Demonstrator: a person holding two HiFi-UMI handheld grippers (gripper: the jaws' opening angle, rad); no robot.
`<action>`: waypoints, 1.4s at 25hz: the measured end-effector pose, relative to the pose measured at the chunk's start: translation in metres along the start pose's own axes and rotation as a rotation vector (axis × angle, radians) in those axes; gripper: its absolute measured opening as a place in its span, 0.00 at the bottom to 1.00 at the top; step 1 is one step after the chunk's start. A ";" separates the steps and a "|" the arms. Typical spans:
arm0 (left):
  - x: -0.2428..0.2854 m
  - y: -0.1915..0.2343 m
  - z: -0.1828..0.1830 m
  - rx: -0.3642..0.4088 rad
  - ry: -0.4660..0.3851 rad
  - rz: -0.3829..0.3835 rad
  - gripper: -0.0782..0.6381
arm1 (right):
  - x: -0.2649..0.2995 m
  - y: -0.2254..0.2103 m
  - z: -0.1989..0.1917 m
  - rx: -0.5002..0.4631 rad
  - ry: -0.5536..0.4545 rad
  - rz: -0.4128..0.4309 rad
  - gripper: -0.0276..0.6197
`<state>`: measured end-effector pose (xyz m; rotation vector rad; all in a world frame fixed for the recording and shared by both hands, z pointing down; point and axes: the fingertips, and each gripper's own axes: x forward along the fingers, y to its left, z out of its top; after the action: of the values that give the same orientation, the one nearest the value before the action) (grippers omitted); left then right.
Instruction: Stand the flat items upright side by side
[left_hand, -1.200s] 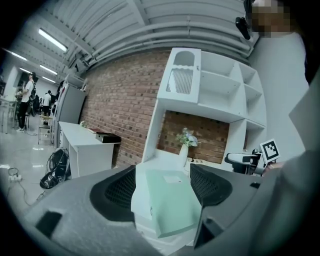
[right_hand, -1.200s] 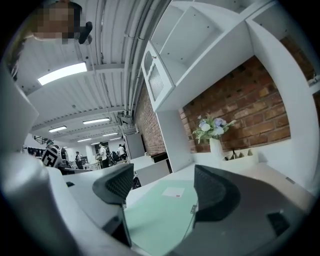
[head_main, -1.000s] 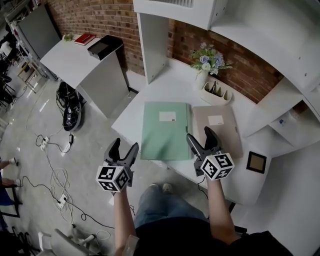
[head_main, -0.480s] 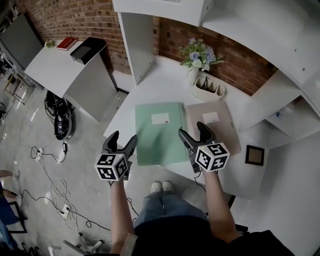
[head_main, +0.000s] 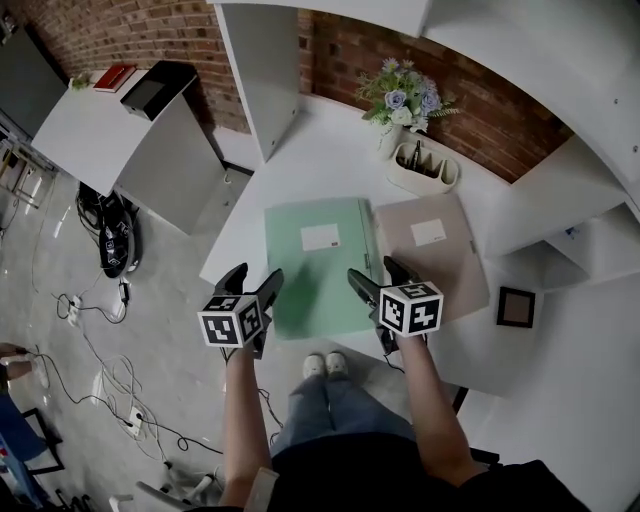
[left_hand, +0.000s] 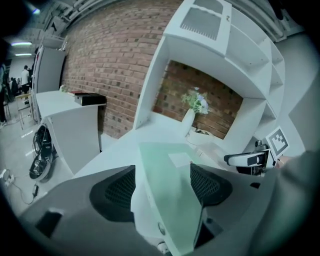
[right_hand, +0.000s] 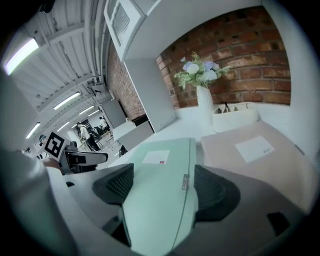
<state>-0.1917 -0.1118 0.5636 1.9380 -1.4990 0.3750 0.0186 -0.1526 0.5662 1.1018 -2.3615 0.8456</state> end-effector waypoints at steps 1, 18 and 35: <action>0.004 0.001 -0.004 -0.007 0.016 -0.002 0.55 | 0.004 -0.002 -0.004 0.007 0.017 -0.007 0.60; 0.044 0.007 -0.041 -0.078 0.195 -0.028 0.55 | 0.039 -0.025 -0.044 0.098 0.193 -0.093 0.63; 0.062 0.008 -0.062 -0.127 0.338 -0.064 0.55 | 0.061 -0.030 -0.062 0.191 0.283 -0.121 0.65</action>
<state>-0.1707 -0.1197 0.6483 1.7185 -1.2098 0.5362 0.0112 -0.1600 0.6575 1.1037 -1.9953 1.1197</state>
